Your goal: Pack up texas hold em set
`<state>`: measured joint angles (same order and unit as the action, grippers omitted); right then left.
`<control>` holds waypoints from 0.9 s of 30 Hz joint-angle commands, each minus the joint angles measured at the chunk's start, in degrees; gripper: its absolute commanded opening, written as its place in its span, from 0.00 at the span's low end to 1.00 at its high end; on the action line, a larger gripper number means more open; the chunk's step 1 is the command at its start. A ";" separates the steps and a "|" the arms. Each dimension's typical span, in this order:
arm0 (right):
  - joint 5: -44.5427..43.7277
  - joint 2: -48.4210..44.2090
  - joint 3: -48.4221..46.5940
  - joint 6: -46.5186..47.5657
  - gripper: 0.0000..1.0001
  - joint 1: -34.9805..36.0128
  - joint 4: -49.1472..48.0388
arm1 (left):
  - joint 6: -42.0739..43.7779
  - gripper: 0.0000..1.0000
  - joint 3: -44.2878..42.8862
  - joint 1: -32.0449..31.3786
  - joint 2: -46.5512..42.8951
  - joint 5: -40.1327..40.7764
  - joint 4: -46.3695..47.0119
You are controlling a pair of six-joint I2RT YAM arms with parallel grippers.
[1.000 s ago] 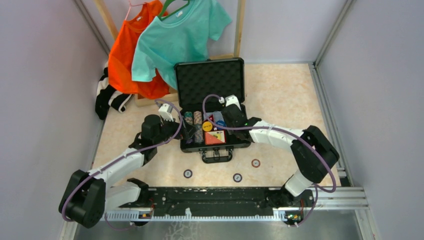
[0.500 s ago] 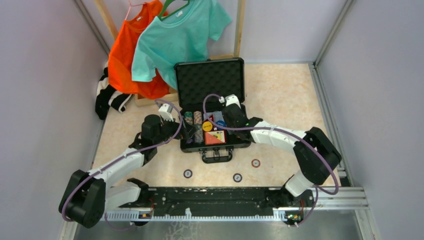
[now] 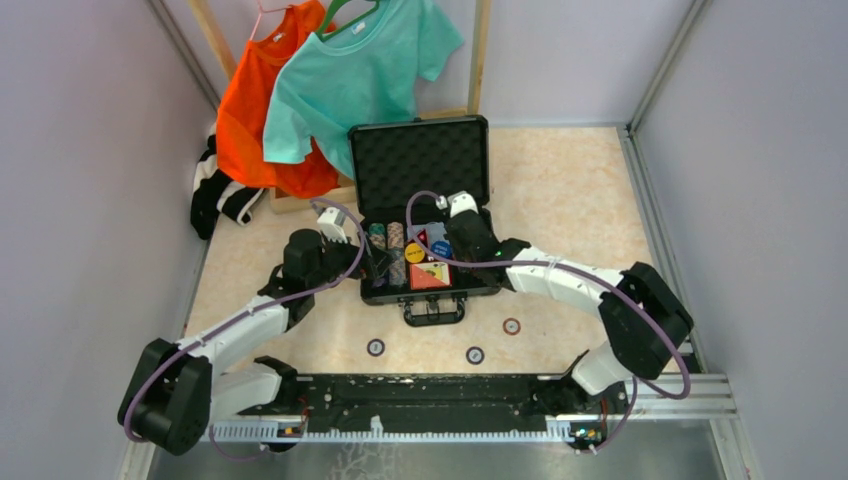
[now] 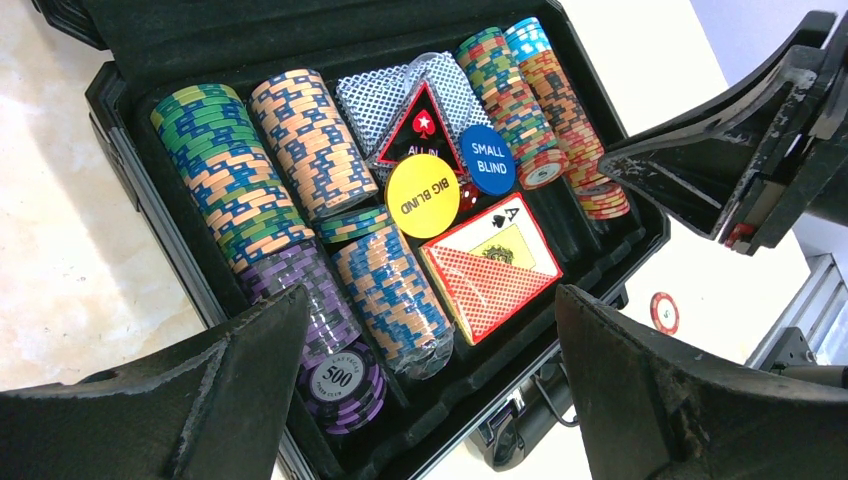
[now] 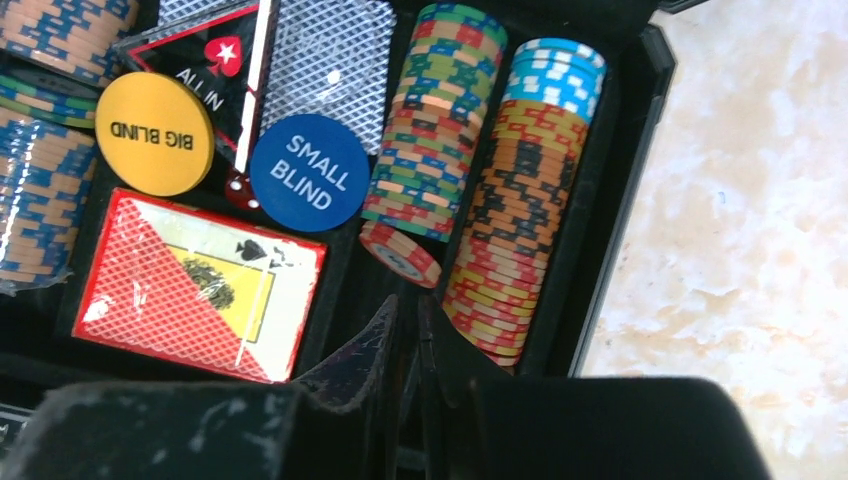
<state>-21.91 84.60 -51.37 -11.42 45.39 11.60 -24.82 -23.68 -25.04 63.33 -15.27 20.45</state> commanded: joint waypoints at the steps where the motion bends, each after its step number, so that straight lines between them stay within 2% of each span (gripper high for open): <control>1: 2.01 0.33 0.08 -2.67 0.05 1.20 -2.59 | 0.04 0.97 -1.01 -0.35 -0.48 -0.66 0.69; 3: 2.68 0.62 0.50 -3.14 0.00 1.20 -3.43 | -0.08 0.97 -1.15 -0.33 -0.12 -1.09 0.77; 15: 3.14 4.79 0.75 -3.69 0.00 0.56 -5.43 | 0.21 0.97 -1.11 -0.29 -0.03 -0.48 0.47; 27: 4.64 5.78 0.30 -2.28 0.00 -4.20 -7.33 | 0.35 0.97 -1.22 -0.34 -0.05 -0.16 0.21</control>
<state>-17.89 89.52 -50.24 -14.28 42.63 7.66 -24.80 -23.68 -25.04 63.33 -15.62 20.45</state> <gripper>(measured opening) 0.005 0.972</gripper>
